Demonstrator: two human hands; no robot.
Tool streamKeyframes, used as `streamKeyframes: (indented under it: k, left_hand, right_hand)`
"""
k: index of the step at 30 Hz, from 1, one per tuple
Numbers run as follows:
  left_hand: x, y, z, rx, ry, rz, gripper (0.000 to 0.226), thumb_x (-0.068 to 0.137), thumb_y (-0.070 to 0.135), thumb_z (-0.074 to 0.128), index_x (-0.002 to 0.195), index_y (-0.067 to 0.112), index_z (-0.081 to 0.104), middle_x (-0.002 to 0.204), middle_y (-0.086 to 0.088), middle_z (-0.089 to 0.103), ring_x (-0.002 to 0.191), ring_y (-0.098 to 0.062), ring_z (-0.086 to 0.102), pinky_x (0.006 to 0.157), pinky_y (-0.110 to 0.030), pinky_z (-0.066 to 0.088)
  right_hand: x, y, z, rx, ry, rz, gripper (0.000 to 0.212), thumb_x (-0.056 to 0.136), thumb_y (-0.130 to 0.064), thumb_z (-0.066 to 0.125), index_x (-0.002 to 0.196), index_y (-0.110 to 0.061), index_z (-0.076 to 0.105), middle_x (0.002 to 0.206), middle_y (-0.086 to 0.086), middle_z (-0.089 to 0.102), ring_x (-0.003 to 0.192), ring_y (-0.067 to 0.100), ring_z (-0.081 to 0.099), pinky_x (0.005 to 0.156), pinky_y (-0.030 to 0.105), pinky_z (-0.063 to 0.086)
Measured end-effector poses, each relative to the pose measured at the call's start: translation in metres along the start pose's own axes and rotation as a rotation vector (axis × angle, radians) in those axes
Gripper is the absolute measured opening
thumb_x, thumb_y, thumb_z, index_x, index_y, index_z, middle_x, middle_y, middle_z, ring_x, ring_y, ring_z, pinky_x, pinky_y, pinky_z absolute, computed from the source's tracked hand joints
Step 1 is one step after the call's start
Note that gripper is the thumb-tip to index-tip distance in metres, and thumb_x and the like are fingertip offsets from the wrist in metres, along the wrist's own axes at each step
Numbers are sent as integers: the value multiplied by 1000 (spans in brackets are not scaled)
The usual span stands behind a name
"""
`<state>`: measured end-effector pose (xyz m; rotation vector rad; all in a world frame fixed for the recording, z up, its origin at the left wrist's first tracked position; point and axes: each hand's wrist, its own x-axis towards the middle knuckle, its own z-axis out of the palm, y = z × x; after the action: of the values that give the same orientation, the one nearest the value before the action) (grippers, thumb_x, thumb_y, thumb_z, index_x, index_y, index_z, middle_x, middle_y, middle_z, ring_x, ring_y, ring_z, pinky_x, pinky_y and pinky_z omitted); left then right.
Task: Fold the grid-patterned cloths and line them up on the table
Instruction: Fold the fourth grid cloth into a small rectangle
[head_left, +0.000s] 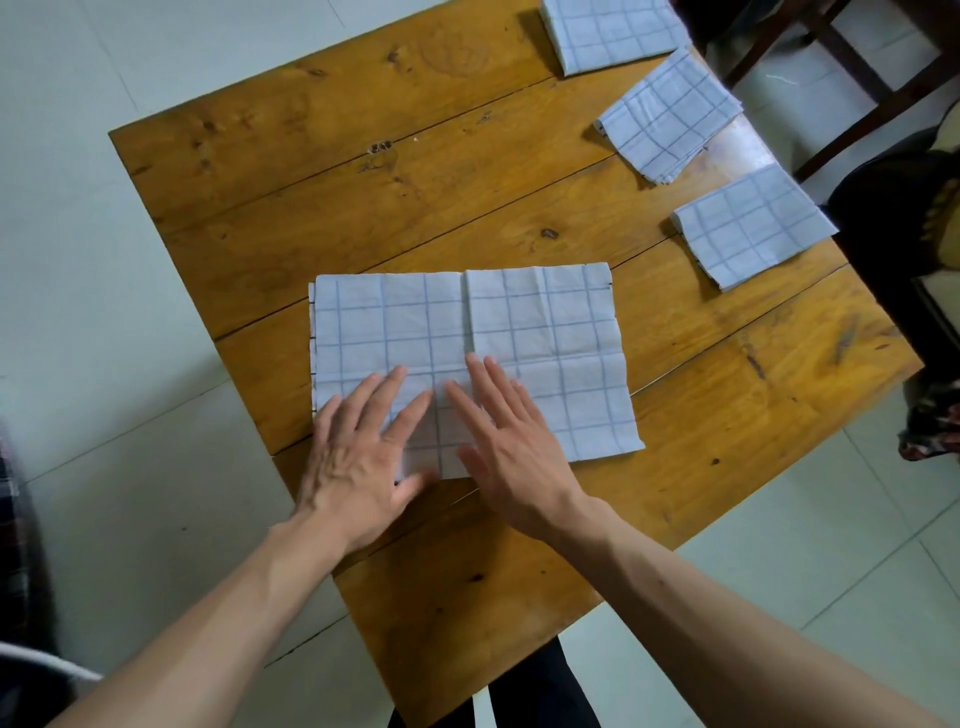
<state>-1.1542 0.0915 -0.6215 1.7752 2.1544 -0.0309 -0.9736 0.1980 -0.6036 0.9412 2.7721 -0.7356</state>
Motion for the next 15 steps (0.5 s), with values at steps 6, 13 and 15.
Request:
streamKeyframes:
  k: [6, 13, 15]
  left_hand:
    - [-13, -18, 2, -61, 32, -30, 78, 87, 57, 60, 154, 36, 26, 167, -4, 9, 152, -26, 11, 120, -51, 12]
    - [-40, -58, 6, -88, 25, -133, 78, 87, 52, 62, 153, 44, 21, 167, -2, 5, 153, -26, 6, 118, -55, 11]
    - [-43, -64, 5, -133, 20, -152, 72, 92, 48, 60, 153, 46, 21, 167, 1, 3, 153, -23, 2, 118, -56, 10]
  right_hand:
    - [-10, 16, 9, -85, -97, 75, 70, 103, -44, 33, 156, -29, -11, 160, 4, -27, 146, 17, -30, 123, 43, -6]
    - [-11, 17, 6, -80, -110, 83, 69, 102, -48, 28, 155, -32, -13, 159, 4, -30, 146, 19, -30, 123, 45, -7]
    - [-10, 17, 6, -68, -103, 82, 68, 101, -50, 25, 155, -33, -12, 160, 4, -28, 146, 19, -29, 123, 46, -6]
